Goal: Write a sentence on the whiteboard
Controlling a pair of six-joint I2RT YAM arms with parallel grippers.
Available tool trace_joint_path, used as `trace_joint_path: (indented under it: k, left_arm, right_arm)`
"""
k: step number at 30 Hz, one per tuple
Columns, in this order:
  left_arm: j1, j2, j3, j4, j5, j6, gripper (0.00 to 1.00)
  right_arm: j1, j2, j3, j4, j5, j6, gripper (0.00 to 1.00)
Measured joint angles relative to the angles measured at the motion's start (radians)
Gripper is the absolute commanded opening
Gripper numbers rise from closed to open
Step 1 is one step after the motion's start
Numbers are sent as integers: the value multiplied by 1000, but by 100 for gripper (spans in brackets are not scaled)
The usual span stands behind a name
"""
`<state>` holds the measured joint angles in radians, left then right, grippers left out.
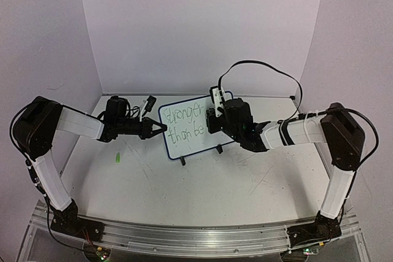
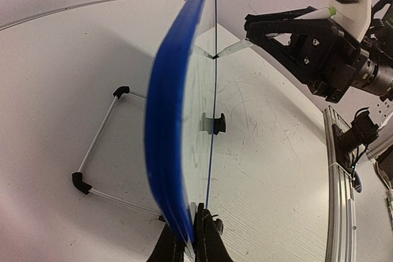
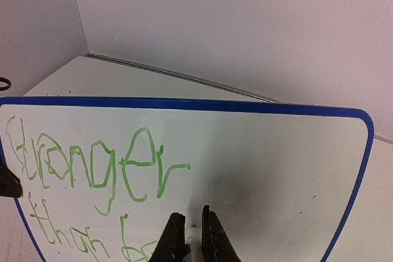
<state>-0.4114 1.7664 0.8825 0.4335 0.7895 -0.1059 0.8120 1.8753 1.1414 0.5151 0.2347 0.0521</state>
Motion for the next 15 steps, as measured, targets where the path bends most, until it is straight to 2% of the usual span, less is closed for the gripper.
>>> trace_joint_path:
  k: [15]
  left_arm:
    - [0,0,0,0,1,3,0]
  right_arm:
    - [9,1,-8,-1,-23,23,0]
